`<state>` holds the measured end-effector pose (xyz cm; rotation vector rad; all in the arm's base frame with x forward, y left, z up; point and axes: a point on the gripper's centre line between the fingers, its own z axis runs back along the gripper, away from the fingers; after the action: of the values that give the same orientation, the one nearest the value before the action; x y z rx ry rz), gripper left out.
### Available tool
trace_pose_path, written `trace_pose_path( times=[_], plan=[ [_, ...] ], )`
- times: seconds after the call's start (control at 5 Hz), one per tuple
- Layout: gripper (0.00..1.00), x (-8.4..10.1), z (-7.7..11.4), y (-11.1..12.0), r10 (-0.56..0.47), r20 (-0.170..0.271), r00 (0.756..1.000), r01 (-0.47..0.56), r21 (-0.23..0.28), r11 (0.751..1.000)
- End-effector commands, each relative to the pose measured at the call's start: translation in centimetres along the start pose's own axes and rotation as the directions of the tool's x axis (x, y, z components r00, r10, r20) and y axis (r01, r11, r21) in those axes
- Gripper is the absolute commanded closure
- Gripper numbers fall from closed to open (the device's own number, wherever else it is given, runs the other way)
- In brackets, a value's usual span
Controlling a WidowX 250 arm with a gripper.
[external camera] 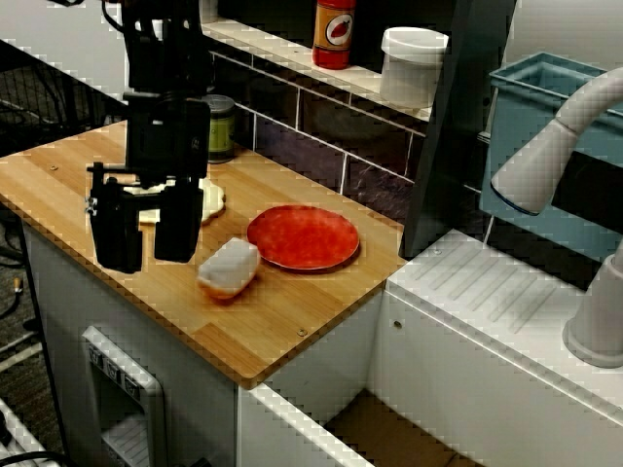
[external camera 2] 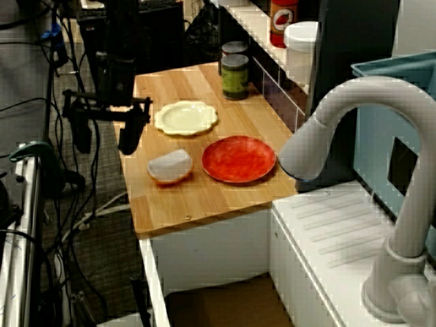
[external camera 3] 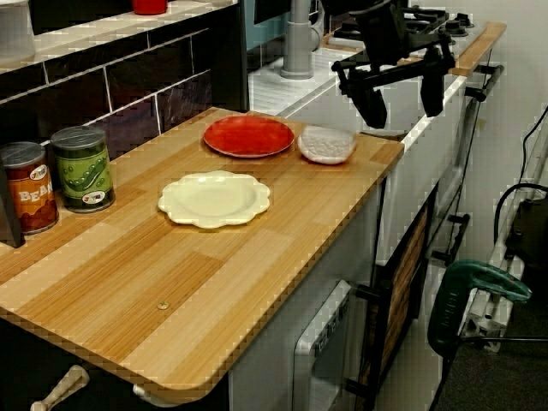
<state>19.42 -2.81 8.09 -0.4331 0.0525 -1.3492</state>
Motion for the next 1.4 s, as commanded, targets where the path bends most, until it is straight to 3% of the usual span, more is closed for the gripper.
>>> trace_pose_path(
  times=[0.0,0.6,0.8,1.0,1.2],
  plan=[
    [0.00,1.0,-1.7,-0.1,0.003,-0.040,0.999,0.000,0.067,0.998],
    [0.00,0.3,-4.6,1.3,0.038,-0.089,0.995,-0.032,0.067,0.997],
    [0.00,0.0,-4.7,1.9,0.062,-0.076,0.995,-0.055,0.092,0.994],
    [0.00,0.4,-3.0,3.9,0.097,-0.036,0.995,-0.093,0.101,0.991],
    [0.00,1.1,2.1,5.8,0.130,0.065,0.989,-0.136,0.113,0.984]
  ],
)
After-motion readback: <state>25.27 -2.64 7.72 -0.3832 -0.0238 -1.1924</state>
